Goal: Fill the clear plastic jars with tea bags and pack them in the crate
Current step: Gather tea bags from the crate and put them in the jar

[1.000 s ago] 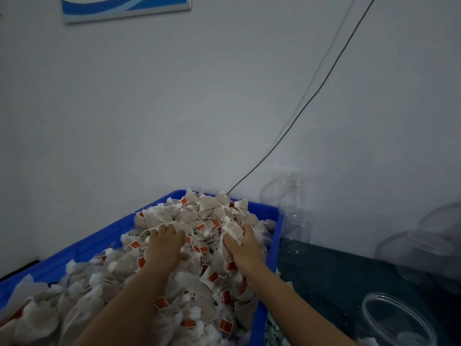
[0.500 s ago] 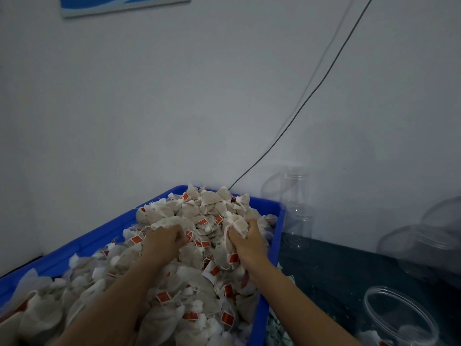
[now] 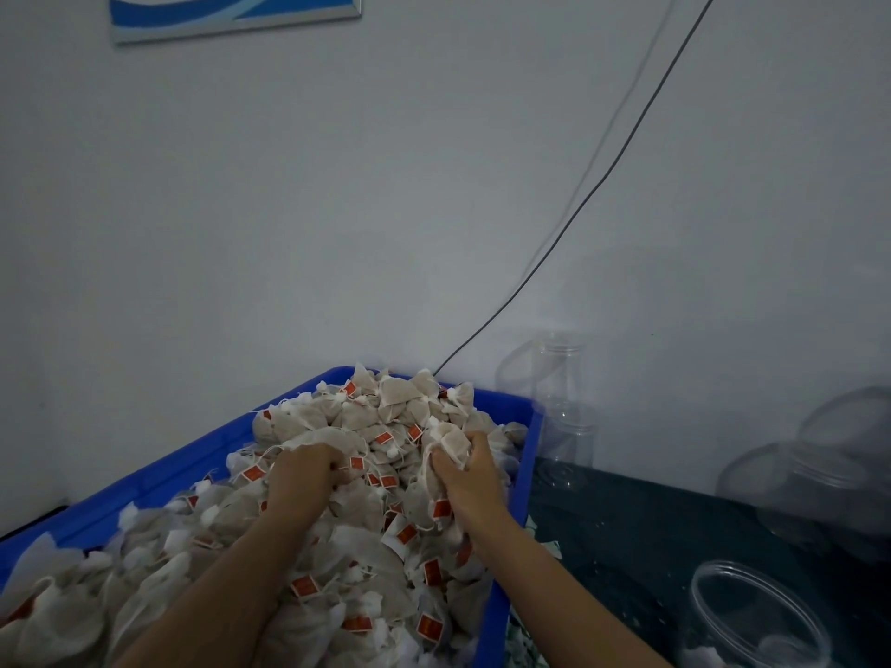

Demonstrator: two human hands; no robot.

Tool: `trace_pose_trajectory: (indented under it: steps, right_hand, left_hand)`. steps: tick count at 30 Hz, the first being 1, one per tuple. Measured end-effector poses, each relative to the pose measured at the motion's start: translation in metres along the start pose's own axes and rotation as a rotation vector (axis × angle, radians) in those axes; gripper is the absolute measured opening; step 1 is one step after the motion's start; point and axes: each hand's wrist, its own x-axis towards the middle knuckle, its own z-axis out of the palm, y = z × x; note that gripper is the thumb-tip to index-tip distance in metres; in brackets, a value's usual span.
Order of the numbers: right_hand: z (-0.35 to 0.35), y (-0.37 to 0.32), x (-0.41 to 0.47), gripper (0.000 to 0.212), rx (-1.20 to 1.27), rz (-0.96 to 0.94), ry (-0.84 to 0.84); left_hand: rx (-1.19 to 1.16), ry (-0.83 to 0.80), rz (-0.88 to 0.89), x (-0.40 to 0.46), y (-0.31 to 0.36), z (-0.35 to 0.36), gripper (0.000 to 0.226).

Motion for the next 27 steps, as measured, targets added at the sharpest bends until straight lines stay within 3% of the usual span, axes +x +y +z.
trace_pose_trajectory:
  steps: [5,10,18,23,27]
  right_hand:
    - [0.0,-0.002,-0.005,0.04,0.038,-0.035,-0.005]
    - [-0.002,-0.001,-0.008,0.028,0.08,-0.071,-0.036]
    - [-0.001,-0.002,-0.006,0.037,0.068,-0.062,-0.009]
    - [-0.001,0.0,-0.004,0.04,0.062,-0.037,-0.005]
    - [0.001,0.002,-0.003,0.036,0.117,-0.043,-0.009]
  left_hand:
    - [0.154,-0.066,-0.053,0.003,0.007,-0.003,0.024]
    - [0.189,0.019,-0.04,0.0,0.006,0.001,0.019]
    - [0.233,0.165,-0.09,-0.003,0.009,-0.008,0.024]
    - [-0.001,0.206,-0.261,0.003,0.021,-0.022,0.029]
    - [-0.282,0.144,-0.534,0.023,0.037,-0.052,0.046]
